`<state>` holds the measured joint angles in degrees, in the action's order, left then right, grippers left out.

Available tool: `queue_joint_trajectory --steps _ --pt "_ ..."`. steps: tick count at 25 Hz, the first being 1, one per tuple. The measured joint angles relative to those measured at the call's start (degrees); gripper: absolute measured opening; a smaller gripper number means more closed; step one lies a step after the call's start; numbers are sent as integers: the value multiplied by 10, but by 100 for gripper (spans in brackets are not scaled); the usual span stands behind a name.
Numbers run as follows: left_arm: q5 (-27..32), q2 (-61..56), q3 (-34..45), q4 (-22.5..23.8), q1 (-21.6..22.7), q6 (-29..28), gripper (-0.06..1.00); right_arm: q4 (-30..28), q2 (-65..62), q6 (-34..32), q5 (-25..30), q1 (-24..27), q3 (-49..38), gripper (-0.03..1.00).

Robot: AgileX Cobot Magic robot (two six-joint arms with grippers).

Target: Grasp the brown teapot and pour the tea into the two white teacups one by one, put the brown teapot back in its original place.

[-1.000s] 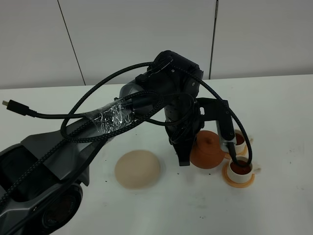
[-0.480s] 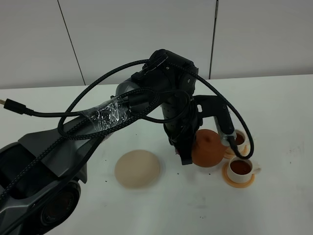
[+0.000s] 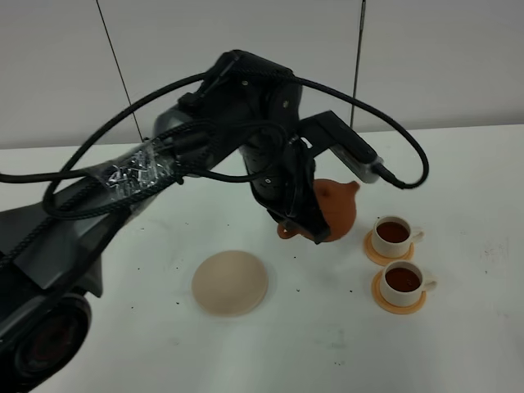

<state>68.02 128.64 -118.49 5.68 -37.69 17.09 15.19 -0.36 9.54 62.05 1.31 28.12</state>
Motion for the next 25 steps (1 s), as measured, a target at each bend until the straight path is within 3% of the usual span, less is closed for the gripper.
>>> queue_joint_trajectory --steps 8,15,25 --pt "-1 -46 108 35 6 -167 17 0 0 0 0 0 0 27" --pt "-5 -99 211 48 6 -254 17 0 0 0 0 0 0 27" --pt "-139 -186 386 61 30 -356 17 0 0 0 0 0 0 27"
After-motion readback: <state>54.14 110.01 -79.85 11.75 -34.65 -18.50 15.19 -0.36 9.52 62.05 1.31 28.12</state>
